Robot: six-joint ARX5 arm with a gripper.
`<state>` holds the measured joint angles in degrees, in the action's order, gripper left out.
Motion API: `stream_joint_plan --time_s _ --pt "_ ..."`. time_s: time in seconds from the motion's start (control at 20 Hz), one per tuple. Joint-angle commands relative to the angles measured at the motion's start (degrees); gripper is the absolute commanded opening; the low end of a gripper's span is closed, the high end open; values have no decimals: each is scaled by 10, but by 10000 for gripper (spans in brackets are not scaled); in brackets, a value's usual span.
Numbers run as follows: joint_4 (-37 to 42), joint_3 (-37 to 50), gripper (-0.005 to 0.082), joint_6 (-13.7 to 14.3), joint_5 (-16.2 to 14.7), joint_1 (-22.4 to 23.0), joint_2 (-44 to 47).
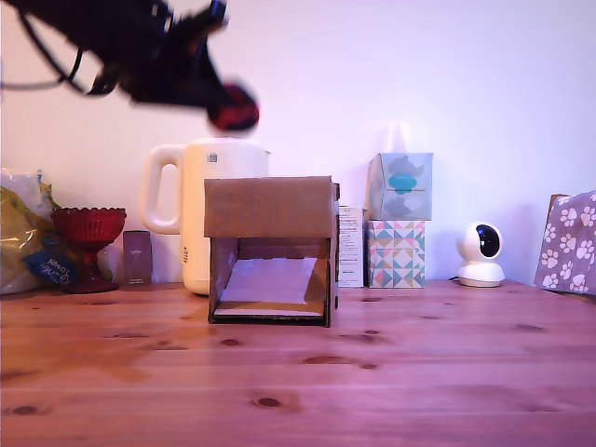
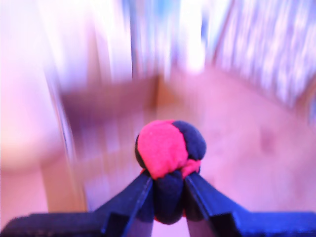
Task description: Drop the footbag into the cardboard dice tower
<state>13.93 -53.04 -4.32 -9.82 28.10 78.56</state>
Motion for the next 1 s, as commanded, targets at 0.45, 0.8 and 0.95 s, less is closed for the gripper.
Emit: stream_joint_plan --time_s 0.45,0.8,0.95 --pt "2 -142 109 3 13 2 136" --pt "-235 -353 109 24 13 -3 269" --pt "-289 -402 110 31 13 -3 299"
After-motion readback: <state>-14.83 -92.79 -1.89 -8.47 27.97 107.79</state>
